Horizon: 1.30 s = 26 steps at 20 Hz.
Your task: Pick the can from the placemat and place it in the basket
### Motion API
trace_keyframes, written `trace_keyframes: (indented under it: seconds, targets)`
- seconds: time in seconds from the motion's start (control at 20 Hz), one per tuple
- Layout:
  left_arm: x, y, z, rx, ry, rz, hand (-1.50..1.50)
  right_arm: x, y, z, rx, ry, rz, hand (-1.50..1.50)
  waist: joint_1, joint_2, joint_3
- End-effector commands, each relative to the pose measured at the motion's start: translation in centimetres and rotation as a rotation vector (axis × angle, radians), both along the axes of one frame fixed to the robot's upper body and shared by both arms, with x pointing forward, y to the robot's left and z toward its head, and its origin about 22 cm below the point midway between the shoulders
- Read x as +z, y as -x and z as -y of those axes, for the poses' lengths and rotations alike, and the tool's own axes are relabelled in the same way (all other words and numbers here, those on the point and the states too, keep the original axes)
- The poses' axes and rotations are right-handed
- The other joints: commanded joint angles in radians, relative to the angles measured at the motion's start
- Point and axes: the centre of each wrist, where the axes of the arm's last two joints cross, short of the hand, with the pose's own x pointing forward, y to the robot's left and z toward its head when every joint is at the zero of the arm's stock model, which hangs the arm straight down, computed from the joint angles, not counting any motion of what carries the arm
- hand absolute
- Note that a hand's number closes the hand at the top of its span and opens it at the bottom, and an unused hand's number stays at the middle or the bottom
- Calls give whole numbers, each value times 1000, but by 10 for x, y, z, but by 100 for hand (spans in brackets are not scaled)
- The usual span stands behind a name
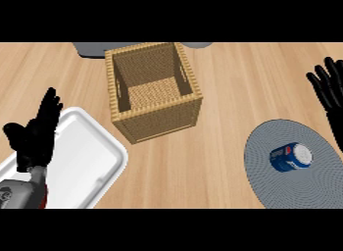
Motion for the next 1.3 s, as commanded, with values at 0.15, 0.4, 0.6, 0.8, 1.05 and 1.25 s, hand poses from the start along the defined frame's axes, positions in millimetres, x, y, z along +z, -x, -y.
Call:
trace_keyframes:
  seconds: [0.15,0.4,0.6,0.8,1.05,1.25]
  targets:
    - [11,-11,4,-76,-94,-55,0,-71,7,64,-16,-327,12,150,14,10,11]
    - [6,-12,6,-150,-89,-157,0,-74,12,20,190,-520,419,150,-16,-2,11]
    - [4,-9,13,-149,-99,-183,0,-95,48,0,-134,-326,419,-150,-10,-9,3]
    - [10,-17,-2,-147,-98,-170,0,-66,61,60,-313,41,273,-150,-24,-10,-1]
    - [-1,-11,-5,-139,-104,-195,0,-22,94,132,-385,512,124,-150,-34,-8,-3]
    - [7,-12,4,-144,-87,-171,0,2,110,152,-191,761,-69,-150,-24,-9,0]
